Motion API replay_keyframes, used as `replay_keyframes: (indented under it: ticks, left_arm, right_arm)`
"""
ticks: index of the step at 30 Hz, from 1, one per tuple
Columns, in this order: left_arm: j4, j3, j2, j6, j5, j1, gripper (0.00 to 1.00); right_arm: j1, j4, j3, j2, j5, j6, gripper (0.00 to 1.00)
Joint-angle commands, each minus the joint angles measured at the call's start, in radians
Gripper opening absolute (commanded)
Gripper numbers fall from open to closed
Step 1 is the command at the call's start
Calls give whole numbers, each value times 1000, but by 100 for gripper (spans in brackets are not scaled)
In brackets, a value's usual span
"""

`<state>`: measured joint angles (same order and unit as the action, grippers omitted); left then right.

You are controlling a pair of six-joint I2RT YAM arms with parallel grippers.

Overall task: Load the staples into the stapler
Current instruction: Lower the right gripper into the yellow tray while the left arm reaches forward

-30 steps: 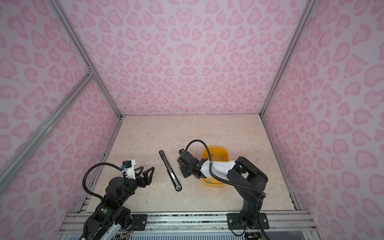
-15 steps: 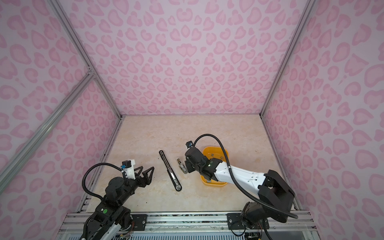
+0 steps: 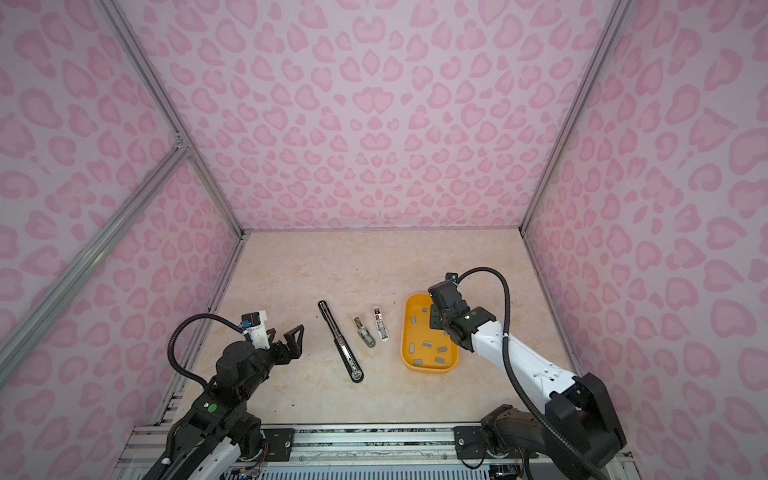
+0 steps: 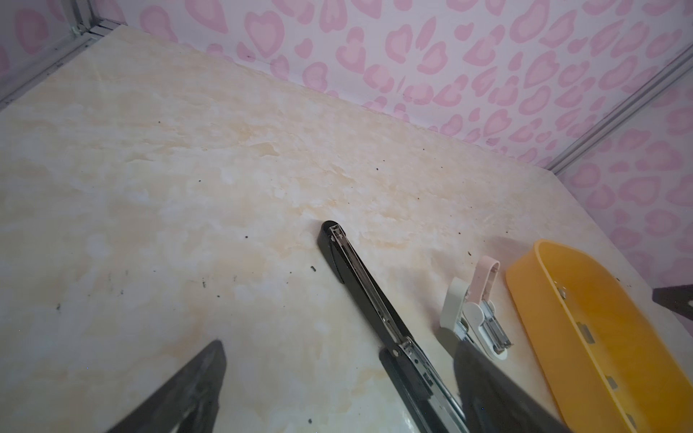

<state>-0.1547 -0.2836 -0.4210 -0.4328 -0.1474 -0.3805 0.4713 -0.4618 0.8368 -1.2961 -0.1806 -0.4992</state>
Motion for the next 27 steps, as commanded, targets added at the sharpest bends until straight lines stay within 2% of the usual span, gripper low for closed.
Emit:
replay_keyframes:
  ticks: [1, 5, 9, 11, 14, 21, 27]
  left_arm:
    - [77, -53, -86, 69, -69, 2, 96]
    - [130, -112, -229, 89, -96, 2, 97]
    - [253, -133, -375, 106, -51, 3, 98]
    - [294, -145, -444, 107, -42, 3, 100]
    - [331, -165, -519, 120, -12, 3, 97]
    - [401, -164, -566, 143, 35, 3, 96]
    - [468, -143, -576, 165, 53, 3, 95]
  right_arm:
    - [-13, -20, 39, -69, 98, 37, 27]
    - [12, -49, 63, -111, 56, 31, 26]
    - [14, -40, 28, -133, 57, -21, 26]
    - [21, -25, 3, -145, 58, -43, 30]
    - [36, 4, -19, -154, 39, -67, 33]
    - [32, 49, 9, -198, 21, -85, 33]
    - [30, 81, 73, -253, 64, -56, 35]
